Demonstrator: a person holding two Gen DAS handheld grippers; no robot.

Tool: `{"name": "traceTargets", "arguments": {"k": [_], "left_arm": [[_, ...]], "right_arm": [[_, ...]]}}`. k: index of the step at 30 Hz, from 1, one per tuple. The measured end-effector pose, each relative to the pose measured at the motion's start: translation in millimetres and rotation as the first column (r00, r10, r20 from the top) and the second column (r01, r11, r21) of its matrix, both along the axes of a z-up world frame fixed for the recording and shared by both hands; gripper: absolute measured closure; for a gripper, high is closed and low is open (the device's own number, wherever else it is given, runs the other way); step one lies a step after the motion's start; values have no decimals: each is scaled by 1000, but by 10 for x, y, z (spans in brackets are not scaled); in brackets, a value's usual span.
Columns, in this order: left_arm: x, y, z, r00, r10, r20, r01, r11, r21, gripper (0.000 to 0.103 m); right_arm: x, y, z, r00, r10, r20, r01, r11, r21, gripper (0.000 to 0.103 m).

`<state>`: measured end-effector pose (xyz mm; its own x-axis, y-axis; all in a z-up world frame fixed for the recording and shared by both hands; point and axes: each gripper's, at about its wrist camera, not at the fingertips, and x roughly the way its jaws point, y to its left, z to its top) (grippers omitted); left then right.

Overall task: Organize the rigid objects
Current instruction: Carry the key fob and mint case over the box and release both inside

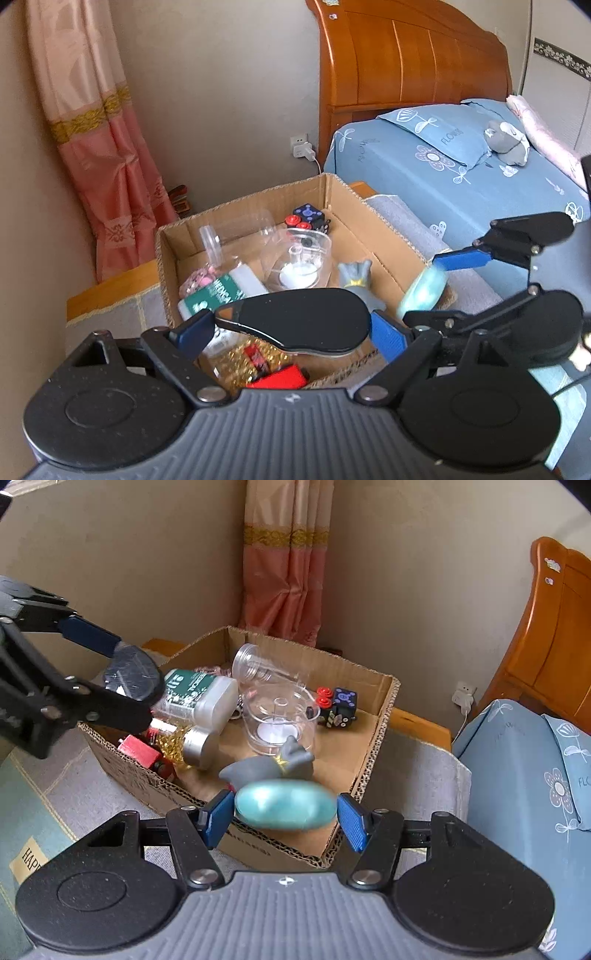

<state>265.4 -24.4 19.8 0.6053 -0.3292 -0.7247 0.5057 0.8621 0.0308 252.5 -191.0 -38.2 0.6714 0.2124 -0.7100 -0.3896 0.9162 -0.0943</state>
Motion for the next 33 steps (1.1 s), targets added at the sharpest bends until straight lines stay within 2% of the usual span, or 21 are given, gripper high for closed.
{"name": "traceTargets", "arguments": {"k": [2, 3, 5, 8, 16, 21, 24, 28, 33], "left_arm": [[37, -77, 0, 1000, -11, -1, 11, 1000, 5, 14], [56, -113, 3, 1000, -16, -1, 16, 1000, 8, 14], [91, -201, -2, 1000, -31, -1, 31, 999, 18, 14], [168, -336, -11, 999, -49, -11, 50, 998, 30, 14], [440, -815, -33, 992, -121, -18, 122, 990, 66, 14], [604, -1086, -125, 987, -158, -9, 158, 980, 120, 14], [694, -1171, -177, 985, -171, -17, 172, 977, 124, 13], [765, -1210, -215, 987, -153, -45, 157, 983, 94, 12], [633, -1135, -91, 992, -123, 7, 122, 988, 95, 10]], "right_arm": [[-23, -34, 17, 1000, -7, 4, 7, 1000, 11, 27], [-34, -49, 25, 1000, -12, 7, 12, 1000, 18, 18], [-72, -90, 42, 1000, -20, 8, 20, 999, 32, 8], [-158, -128, 63, 1000, -26, 17, 25, 999, 42, 0], [-339, -251, 88, 999, -46, 21, 44, 996, 74, 0], [-379, -362, 81, 997, -72, 19, 70, 993, 95, 0], [-380, -428, 72, 996, -84, 12, 82, 991, 106, 0], [-406, -486, 54, 995, -95, 7, 94, 989, 118, 0], [-455, -506, 49, 994, -105, -1, 104, 987, 122, 0]]}}
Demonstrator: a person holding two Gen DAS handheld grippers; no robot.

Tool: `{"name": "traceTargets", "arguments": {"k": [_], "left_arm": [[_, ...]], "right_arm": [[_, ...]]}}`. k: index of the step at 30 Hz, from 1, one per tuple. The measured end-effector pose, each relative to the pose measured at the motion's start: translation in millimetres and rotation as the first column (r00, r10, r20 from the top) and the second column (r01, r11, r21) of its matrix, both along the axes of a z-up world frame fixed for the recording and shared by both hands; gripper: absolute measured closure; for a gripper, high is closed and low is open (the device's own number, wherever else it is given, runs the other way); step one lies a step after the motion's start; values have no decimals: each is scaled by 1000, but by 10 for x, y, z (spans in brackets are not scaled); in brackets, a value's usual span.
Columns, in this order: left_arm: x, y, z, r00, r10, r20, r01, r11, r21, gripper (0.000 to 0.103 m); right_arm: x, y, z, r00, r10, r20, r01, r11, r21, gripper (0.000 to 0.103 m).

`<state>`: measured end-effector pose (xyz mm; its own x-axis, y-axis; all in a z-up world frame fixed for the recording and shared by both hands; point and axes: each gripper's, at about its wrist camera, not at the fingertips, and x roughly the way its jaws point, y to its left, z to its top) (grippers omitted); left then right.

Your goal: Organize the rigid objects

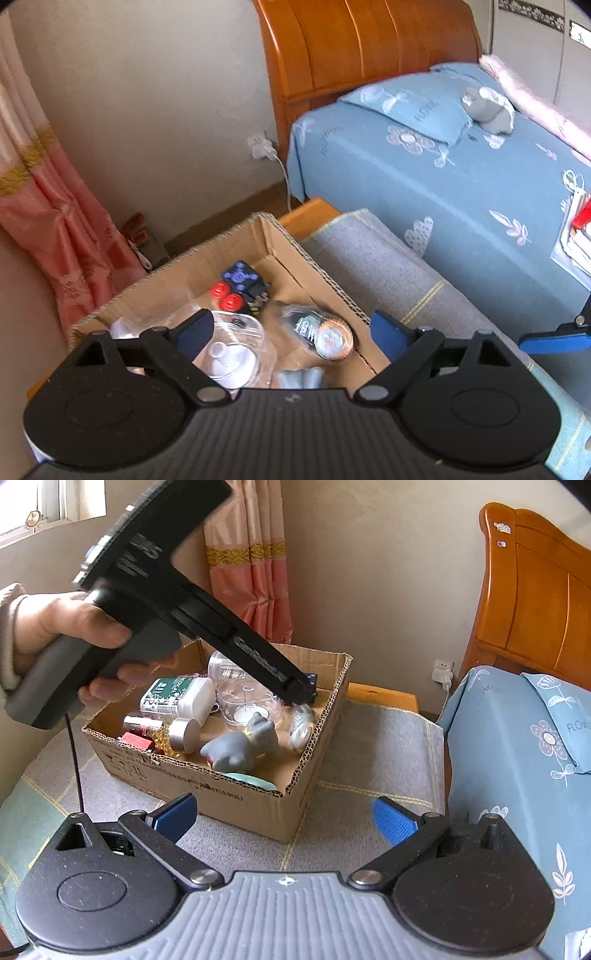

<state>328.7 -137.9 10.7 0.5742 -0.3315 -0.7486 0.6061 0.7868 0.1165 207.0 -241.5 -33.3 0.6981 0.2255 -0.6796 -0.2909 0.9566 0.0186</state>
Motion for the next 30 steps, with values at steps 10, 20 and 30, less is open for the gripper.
{"name": "traceTargets", "arguments": {"k": [10, 20, 30], "left_arm": [[-961, 633, 361, 966, 169, 196, -162, 985, -53, 1], [-1834, 1180, 120, 880, 445, 169, -442, 895, -58, 1], [-2208, 1318, 213, 846, 525, 91, -516, 850, -107, 1]], "right_arm": [[-262, 161, 179, 995, -100, 6, 100, 994, -34, 0], [-616, 469, 294, 969, -248, 8, 248, 966, -73, 0], [-844, 629, 383, 967, -253, 8, 253, 965, -64, 0]]}}
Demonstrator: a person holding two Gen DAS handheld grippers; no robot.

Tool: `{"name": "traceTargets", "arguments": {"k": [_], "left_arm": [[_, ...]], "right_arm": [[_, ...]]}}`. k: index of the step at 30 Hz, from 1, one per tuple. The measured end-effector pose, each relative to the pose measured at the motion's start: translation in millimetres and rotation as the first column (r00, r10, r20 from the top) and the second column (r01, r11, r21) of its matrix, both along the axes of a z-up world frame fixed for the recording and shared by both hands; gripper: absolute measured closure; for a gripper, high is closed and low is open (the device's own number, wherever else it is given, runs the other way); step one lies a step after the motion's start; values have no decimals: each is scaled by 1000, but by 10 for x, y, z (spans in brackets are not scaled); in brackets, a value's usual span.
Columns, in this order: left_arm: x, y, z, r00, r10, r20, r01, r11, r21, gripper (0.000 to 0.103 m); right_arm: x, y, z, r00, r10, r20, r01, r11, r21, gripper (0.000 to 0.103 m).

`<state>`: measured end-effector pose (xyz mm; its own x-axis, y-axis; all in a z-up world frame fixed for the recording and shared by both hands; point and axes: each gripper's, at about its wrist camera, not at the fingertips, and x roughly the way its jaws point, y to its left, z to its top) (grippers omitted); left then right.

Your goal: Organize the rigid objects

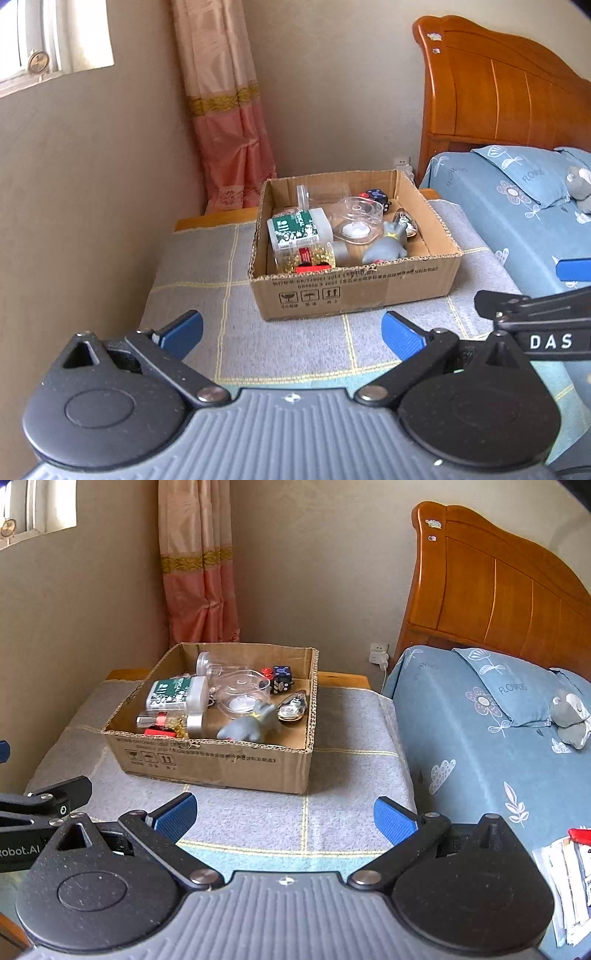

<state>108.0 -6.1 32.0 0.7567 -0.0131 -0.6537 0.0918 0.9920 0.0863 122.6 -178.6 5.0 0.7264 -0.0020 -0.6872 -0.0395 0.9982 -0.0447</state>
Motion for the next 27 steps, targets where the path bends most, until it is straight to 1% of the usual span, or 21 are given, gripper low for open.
{"name": "traceTargets", "arguments": {"k": [3, 9, 12, 14, 20, 27], "left_arm": [[-45, -26, -22, 1000, 7, -9, -7, 1000, 0, 1], [-36, -1, -38, 998, 55, -28, -56, 998, -6, 1], [-29, 55, -41, 997, 71, -38, -72, 997, -30, 1], [-31, 63, -30, 996, 77, -40, -79, 996, -33, 1], [-53, 52, -14, 997, 69, -45, -71, 997, -39, 1], [-67, 57, 16, 997, 69, -32, -70, 997, -42, 1]], "right_arm": [[-17, 0, 2, 1000, 0, 2, 0, 1000, 5, 0], [-10, -42, 5, 1000, 5, 3, -5, 1000, 23, 0], [-9, -31, 32, 1000, -5, 13, 5, 1000, 17, 0], [-26, -28, 44, 1000, -6, 21, 5, 1000, 30, 0], [-28, -27, 41, 1000, 0, 20, -1, 999, 33, 0], [-35, -42, 49, 1000, -5, 19, 5, 999, 33, 0]]}}
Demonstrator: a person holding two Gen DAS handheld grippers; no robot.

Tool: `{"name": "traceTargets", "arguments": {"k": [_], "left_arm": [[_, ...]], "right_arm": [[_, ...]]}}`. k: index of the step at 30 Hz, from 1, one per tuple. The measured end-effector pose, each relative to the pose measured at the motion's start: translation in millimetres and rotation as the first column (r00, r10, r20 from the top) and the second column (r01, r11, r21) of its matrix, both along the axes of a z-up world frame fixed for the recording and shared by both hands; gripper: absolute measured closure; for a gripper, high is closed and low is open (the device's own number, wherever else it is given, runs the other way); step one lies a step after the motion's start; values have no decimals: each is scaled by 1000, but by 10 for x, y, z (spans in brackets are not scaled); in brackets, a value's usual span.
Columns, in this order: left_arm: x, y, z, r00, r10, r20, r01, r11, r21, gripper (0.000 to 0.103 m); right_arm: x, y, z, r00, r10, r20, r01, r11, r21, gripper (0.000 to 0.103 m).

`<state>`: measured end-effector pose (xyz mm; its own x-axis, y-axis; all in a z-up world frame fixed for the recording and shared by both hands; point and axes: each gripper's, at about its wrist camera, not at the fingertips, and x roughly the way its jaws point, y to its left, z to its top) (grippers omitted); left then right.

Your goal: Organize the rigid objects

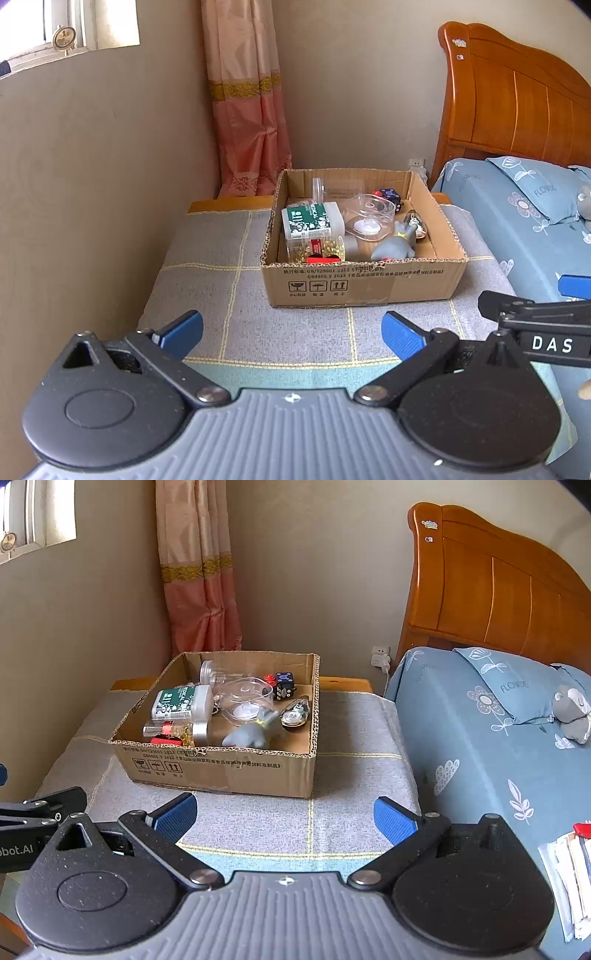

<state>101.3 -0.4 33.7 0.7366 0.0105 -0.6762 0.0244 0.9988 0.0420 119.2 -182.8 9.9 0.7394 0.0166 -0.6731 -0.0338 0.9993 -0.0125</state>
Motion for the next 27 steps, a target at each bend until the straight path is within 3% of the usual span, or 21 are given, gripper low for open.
{"name": "traceTargets", "arguments": {"k": [27], "left_arm": [[-16, -29, 47, 1000, -11, 8, 11, 1000, 11, 1]], "right_arm": [[-32, 23, 49, 1000, 7, 8, -7, 1000, -9, 0]]}}
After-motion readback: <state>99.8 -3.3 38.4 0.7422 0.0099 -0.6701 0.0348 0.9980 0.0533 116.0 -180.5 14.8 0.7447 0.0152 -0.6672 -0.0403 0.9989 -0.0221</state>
